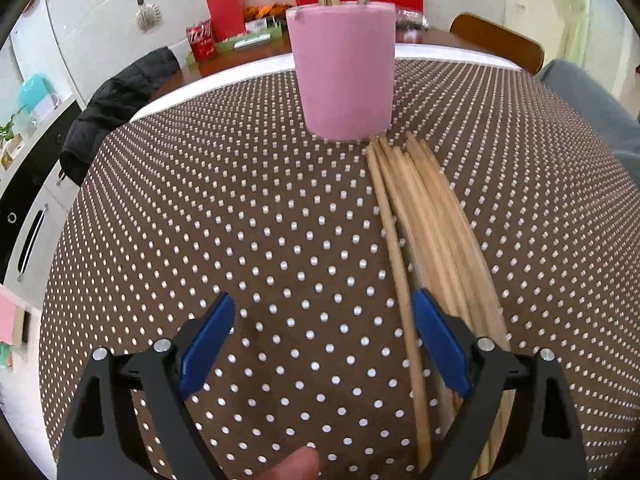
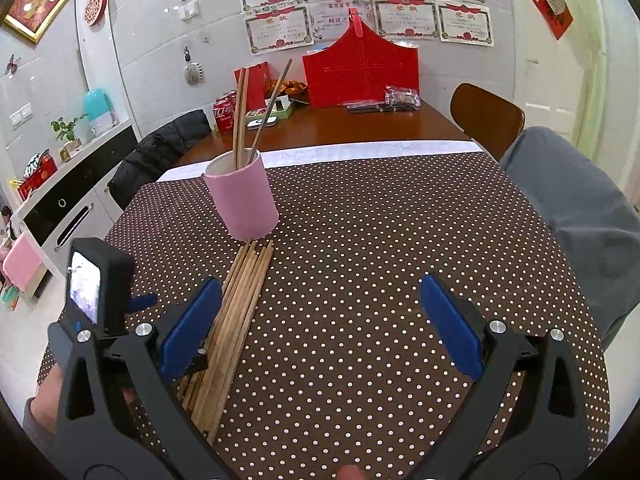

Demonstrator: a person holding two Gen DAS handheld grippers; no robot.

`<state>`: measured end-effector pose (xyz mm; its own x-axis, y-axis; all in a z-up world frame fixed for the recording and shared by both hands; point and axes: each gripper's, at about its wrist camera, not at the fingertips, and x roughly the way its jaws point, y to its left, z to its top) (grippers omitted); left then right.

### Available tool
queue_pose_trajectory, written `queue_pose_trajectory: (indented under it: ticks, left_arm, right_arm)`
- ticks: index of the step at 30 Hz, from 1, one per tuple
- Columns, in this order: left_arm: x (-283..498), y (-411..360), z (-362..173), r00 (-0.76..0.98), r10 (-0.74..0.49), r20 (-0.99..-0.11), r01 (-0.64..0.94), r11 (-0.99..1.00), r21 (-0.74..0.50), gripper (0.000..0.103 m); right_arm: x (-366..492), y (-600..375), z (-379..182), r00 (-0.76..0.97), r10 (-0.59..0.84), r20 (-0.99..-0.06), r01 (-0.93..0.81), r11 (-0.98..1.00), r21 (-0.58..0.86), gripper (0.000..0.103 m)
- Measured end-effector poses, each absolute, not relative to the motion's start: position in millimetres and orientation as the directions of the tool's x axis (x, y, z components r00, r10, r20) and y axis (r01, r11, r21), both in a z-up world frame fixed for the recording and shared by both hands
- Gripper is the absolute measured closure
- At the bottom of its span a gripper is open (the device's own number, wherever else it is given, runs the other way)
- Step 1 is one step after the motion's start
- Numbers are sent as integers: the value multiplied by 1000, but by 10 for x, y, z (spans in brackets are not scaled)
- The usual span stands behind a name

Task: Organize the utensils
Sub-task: 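Lower both tools toward the remaining chopsticks beside the cup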

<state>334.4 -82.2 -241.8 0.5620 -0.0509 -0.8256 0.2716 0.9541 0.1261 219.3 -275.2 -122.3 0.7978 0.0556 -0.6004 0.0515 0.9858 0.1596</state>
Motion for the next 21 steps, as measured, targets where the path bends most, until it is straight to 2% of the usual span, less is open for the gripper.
queue_pose_trajectory:
  ticks: [6, 9, 11, 14, 18, 21]
  left_arm:
    - [3422, -839, -2443, 551, -64, -832, 274, 956, 108, 14]
    - [3464, -837, -2455, 547, -72, -834, 293, 950, 111, 15]
    - [3445, -839, -2460, 550, -71, -832, 306, 944, 122, 15]
    - [3345, -758, -2444, 557, -85, -826, 326, 937, 123, 15]
    - [3257, -606, -2445, 556, -97, -825, 316, 943, 102, 15]
    - [3251, -478, -2458, 553, -112, -826, 304, 950, 75, 15]
  right_arm:
    - [2237, -2707, -1299, 781, 71, -620, 41, 986, 163, 6]
    - [2326, -2680, -1435, 744, 105, -660, 22, 983, 181, 6]
    - [2434, -2617, -1619, 683, 134, -718, -2, 983, 182, 6]
    - [2545, -2429, -1884, 611, 145, -779, -55, 989, 140, 6]
    - [2618, -2164, -2137, 554, 166, -816, -112, 986, 124, 6]
    - [2643, -2013, -2241, 540, 112, -834, -125, 991, 52, 6]
